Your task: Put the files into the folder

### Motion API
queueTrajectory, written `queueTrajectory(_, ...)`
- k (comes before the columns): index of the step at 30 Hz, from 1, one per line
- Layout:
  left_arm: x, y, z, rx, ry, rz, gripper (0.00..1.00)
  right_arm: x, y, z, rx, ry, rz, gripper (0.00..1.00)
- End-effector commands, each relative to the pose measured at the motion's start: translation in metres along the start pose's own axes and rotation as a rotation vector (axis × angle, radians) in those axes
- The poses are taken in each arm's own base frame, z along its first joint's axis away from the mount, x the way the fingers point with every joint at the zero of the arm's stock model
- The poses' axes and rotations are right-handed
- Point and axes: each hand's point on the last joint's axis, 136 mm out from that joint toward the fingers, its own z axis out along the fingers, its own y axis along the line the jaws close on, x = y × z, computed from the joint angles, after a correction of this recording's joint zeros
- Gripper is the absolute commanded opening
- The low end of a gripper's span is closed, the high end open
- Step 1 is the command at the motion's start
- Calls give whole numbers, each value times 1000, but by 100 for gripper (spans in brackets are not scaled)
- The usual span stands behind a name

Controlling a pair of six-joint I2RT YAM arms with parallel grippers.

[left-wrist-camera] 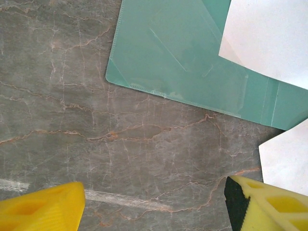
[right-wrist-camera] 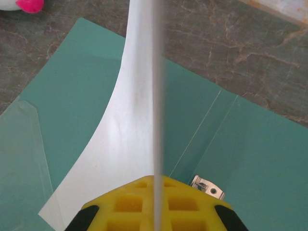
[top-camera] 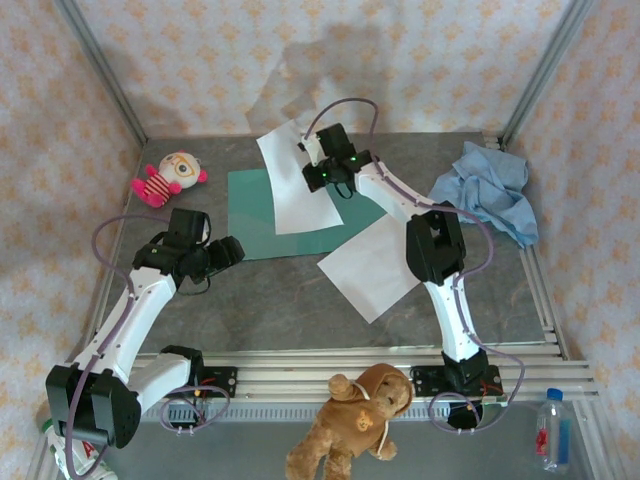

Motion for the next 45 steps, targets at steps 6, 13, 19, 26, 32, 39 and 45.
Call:
queueTrajectory(6, 5, 8, 1, -14, 13, 8, 77, 1, 11, 9, -76, 0, 62, 0)
queueTrajectory(13, 8, 10, 4, -15, 19, 7, 77, 2, 16, 7, -99, 10, 87, 0)
queueTrajectory(19, 8, 10, 4, -9, 20, 6, 77, 2, 19, 8, -120, 9, 111, 0)
queueTrajectory(26, 9, 8, 7, -3, 29, 2, 77, 0, 23, 11, -146, 0, 150, 0)
queueTrajectory(32, 9, 9, 5, -2, 21, 3, 77, 3, 26, 16, -160, 8, 162, 0)
queueTrajectory(39, 11, 10, 7, -6, 28, -2, 77, 3, 34, 17, -189, 13, 167, 0)
queueTrajectory(45, 10, 10, 7, -2, 27, -2, 77, 6, 39, 21, -193, 26, 165, 0)
